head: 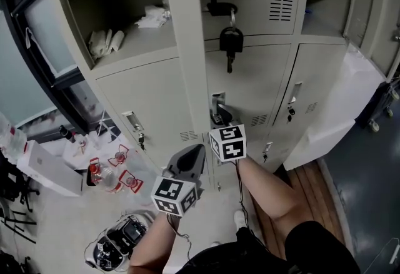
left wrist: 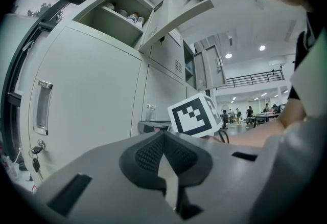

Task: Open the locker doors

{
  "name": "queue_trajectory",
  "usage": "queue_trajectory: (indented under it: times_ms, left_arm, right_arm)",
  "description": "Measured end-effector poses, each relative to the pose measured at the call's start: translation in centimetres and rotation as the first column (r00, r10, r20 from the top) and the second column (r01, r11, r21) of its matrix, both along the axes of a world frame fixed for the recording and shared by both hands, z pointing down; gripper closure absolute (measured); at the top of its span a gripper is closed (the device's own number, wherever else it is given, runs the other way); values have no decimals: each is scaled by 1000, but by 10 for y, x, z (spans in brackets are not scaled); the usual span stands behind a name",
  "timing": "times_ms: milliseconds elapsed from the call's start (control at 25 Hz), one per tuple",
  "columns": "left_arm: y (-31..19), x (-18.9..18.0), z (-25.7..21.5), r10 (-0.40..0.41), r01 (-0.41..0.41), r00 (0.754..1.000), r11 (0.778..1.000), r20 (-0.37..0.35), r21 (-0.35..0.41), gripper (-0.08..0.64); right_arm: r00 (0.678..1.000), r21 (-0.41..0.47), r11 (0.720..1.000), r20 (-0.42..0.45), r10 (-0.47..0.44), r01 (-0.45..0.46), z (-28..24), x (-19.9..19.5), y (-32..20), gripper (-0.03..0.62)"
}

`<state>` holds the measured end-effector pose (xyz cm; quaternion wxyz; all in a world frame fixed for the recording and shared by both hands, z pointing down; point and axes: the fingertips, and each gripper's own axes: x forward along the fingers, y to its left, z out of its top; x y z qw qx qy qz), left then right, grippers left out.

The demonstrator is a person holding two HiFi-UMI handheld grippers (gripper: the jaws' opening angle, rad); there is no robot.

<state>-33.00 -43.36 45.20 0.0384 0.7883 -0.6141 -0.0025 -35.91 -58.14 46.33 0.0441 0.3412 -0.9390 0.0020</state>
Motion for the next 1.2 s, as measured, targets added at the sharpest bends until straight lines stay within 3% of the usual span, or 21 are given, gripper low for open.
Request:
queue_trajectory:
  times_ms: [160,600,1200]
  left_arm:
    - [-1,2,1,1,-1,1000,1000,3,-3,561]
    - [19,14,-2,15,-15,1000,1000,4,2,561]
    - [67,65,-2,98,-98,995,995,9,8,561]
  right_arm:
    - [1000,4,1000,0,11,-11,0,4,0,492]
    - [1000,-3,1000,-12,-11,11,1,22,22,491]
    - [984,0,985,38,-175,175,3,88,80,485]
